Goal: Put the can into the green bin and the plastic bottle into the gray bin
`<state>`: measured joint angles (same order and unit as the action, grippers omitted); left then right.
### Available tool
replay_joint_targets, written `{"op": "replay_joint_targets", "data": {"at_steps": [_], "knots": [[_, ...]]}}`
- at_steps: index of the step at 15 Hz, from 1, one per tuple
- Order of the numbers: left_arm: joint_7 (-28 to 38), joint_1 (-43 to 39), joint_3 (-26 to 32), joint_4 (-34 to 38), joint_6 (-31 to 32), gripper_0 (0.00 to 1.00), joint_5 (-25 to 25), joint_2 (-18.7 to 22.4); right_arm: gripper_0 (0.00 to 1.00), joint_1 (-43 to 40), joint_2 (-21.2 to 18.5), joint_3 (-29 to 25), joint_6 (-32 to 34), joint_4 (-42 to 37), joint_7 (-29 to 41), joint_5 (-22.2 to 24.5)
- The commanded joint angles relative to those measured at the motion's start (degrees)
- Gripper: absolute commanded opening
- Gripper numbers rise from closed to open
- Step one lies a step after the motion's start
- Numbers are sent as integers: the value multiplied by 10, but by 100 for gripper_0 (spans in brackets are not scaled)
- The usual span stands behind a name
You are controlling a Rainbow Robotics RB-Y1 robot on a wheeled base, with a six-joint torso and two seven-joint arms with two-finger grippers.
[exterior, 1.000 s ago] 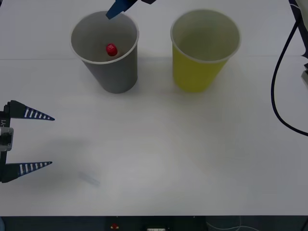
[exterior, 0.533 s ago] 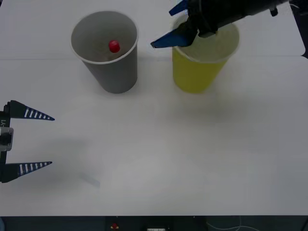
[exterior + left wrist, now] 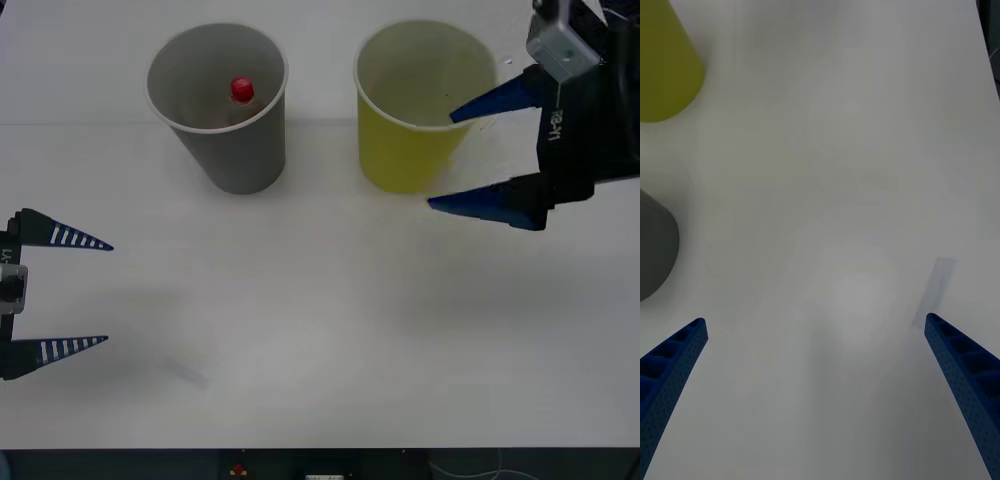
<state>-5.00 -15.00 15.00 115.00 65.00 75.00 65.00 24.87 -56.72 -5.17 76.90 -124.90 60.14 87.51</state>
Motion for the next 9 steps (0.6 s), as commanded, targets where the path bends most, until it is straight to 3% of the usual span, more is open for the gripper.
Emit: {"op": "replay_joint_targets", "data": {"at_steps": [1,5,9], "knots": [[0,0,0,0,0,100,0,0,100,-108,-10,-66,0,-36,-75,-21],[0,0,0,0,0,100,0,0,100,-246,-11,-150,1,-55,-183,-59],[0,0,0,0,0,100,0,0,100,-337,-9,-195,0,-34,-287,-95]]}}
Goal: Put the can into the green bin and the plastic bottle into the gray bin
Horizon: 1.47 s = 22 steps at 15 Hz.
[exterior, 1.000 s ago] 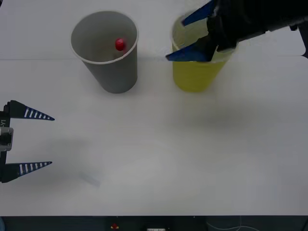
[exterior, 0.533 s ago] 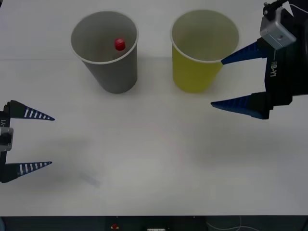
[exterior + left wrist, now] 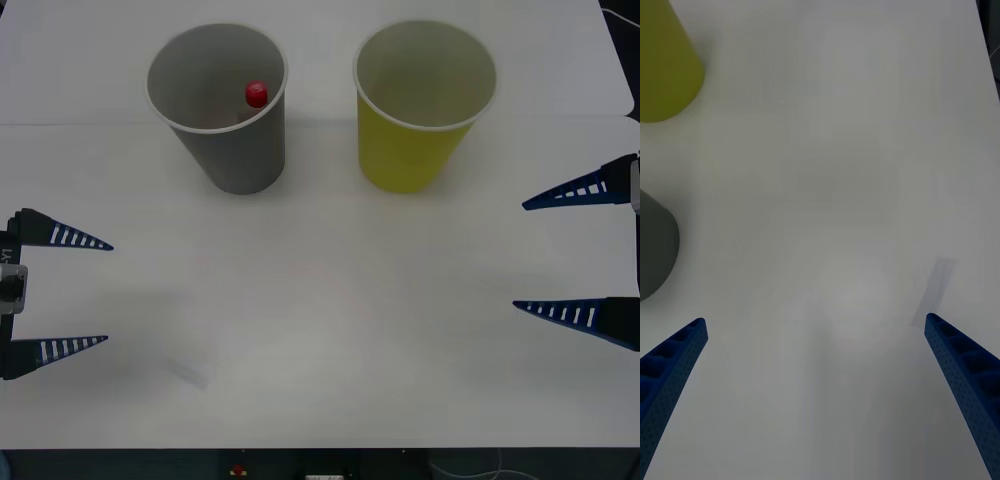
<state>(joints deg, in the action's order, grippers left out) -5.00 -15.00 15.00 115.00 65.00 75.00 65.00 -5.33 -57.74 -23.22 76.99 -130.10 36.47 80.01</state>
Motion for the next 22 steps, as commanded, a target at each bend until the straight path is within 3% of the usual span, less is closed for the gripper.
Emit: {"op": "replay_joint_targets", "data": {"at_steps": [1,4,14,22], "knots": [[0,0,0,0,0,100,0,0,100,-48,1,-18,0,32,-76,-32],[0,0,0,0,0,100,0,0,100,-71,3,-18,4,92,-164,-71],[0,0,0,0,0,100,0,0,100,-71,17,-20,74,250,-348,-72],[0,0,0,0,0,100,0,0,100,-66,11,-24,81,261,-358,-55]]}}
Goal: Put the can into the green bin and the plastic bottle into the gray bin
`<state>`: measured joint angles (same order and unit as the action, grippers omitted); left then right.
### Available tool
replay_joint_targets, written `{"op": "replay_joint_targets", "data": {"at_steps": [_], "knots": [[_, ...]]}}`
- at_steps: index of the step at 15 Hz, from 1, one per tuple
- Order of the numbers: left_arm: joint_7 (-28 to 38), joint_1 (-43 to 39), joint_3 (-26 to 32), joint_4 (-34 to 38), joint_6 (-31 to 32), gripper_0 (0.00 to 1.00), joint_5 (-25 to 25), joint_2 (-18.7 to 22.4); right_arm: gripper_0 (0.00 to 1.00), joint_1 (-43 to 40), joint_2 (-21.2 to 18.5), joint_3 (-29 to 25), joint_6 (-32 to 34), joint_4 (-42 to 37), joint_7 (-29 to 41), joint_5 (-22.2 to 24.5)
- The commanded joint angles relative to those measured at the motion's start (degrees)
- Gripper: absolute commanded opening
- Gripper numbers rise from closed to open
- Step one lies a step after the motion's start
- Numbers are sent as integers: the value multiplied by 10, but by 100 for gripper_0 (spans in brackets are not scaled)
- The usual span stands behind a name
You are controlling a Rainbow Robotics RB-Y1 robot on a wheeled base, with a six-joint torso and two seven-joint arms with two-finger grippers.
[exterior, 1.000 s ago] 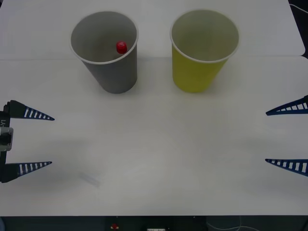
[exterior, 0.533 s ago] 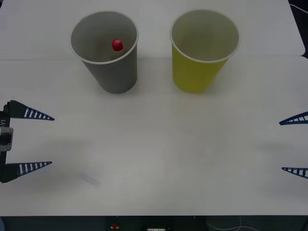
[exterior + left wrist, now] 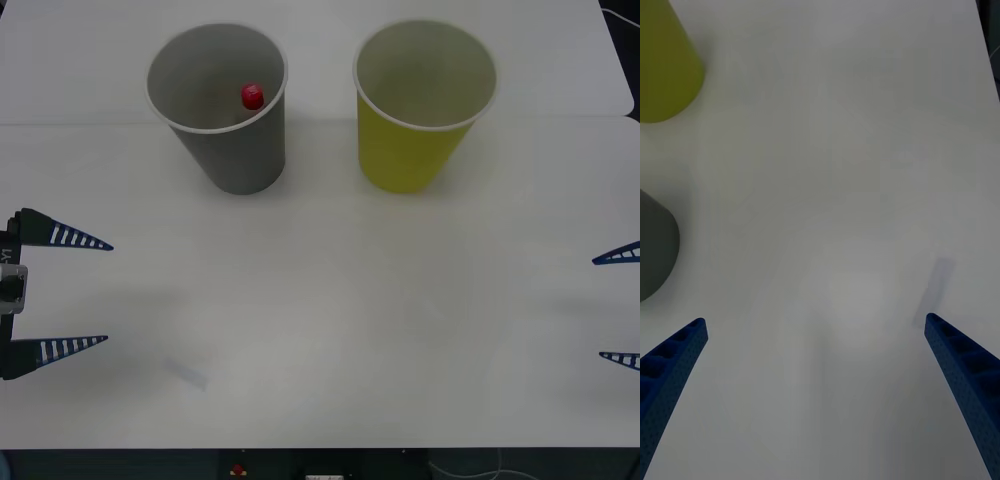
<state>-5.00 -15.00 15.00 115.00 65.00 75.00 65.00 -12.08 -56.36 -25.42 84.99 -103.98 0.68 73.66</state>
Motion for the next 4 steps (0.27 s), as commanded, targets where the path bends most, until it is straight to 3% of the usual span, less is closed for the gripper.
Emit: {"op": "replay_joint_targets", "data": {"at_steps": [1,4], "knots": [[0,0,0,0,0,100,0,0,100,1,-3,-2,0,0,4,8],[0,0,0,0,0,100,0,0,100,2,-5,-2,0,0,4,9]]}}
